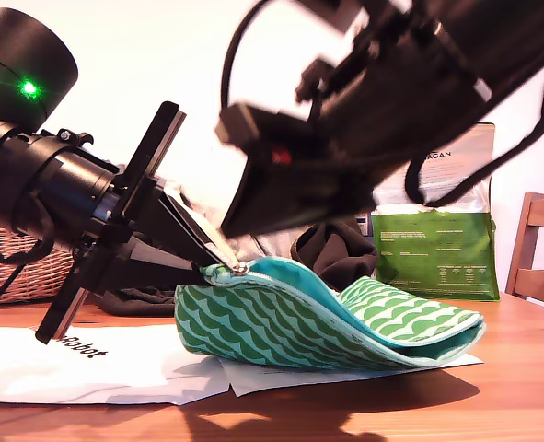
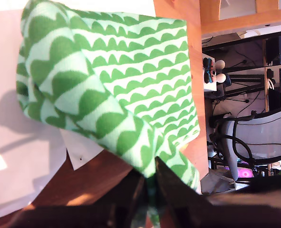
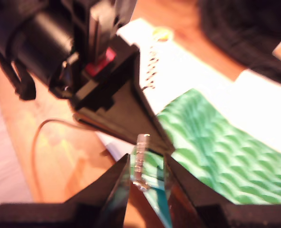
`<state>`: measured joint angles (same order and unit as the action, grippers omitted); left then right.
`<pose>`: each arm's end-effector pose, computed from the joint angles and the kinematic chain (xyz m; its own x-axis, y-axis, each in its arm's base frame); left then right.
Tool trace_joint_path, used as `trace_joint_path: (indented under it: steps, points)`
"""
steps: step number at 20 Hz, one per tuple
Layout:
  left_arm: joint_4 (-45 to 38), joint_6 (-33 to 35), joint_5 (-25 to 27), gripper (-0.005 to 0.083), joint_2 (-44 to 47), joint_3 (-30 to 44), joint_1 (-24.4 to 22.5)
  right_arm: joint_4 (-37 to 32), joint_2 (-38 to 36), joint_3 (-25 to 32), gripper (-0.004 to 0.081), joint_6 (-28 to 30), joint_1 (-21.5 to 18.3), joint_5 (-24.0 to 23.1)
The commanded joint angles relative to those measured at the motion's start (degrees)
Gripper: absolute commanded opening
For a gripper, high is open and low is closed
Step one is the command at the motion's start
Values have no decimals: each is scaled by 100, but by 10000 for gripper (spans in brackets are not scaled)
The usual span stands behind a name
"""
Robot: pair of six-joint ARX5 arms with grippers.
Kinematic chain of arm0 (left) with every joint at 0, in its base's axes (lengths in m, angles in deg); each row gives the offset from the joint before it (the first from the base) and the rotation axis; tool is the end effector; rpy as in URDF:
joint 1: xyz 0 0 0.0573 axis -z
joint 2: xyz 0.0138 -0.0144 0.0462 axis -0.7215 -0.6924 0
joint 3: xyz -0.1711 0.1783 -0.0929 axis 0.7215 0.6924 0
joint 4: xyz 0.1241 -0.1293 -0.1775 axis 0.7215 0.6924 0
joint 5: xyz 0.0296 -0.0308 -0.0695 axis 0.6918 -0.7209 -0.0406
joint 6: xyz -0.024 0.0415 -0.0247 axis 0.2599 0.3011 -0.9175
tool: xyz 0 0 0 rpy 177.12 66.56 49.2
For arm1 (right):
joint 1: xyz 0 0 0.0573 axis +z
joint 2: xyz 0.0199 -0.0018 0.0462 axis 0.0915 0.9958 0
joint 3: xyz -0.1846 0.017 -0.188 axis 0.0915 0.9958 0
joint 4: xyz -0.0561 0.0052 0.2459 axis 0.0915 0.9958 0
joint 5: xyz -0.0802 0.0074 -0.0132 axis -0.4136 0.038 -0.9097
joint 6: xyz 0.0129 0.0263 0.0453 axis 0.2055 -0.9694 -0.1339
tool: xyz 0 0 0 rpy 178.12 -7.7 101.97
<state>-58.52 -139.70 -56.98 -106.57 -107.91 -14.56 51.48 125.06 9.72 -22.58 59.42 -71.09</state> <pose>0.2148 -0.1511 0.1443 0.3075 -0.8401 -0.4469 0.0473 0.4825 -0.8746 0.1578 0.2189 0.1804 0.5014 0.6974 -0.5121 -0.8247 0.5642 -0.0392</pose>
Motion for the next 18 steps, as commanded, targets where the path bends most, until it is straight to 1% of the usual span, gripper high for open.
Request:
trace_joint_path:
  steps: [1, 3, 6, 7, 10, 12, 15, 18]
  points:
    - [-83, 42, -37, -19, -28, -37, 0, -20, 146, -245, 195, -4, 9, 92]
    - [-85, 44, -42, -19, -28, -37, 0, 2, 210, -337, 194, -7, 7, 92]
    - [-98, 42, -42, -19, -28, -37, 0, 216, 299, -352, 192, -15, 2, 105]
    - [-114, 42, -42, -19, -28, -37, 0, 260, 341, -352, 192, -107, 2, 153]
    - [-129, 42, -66, -19, -28, -37, 0, 188, 415, -352, 187, -136, 2, 229]
    - [-133, 42, -90, -19, -28, -37, 0, 188, 415, -356, 136, -136, 2, 229]
    - [-133, 44, -146, -19, -28, -37, 0, 160, 415, -361, 98, -136, 2, 229]
    - [-118, 155, -151, -19, -28, -37, 0, 31, 413, -361, 14, -140, 2, 232]
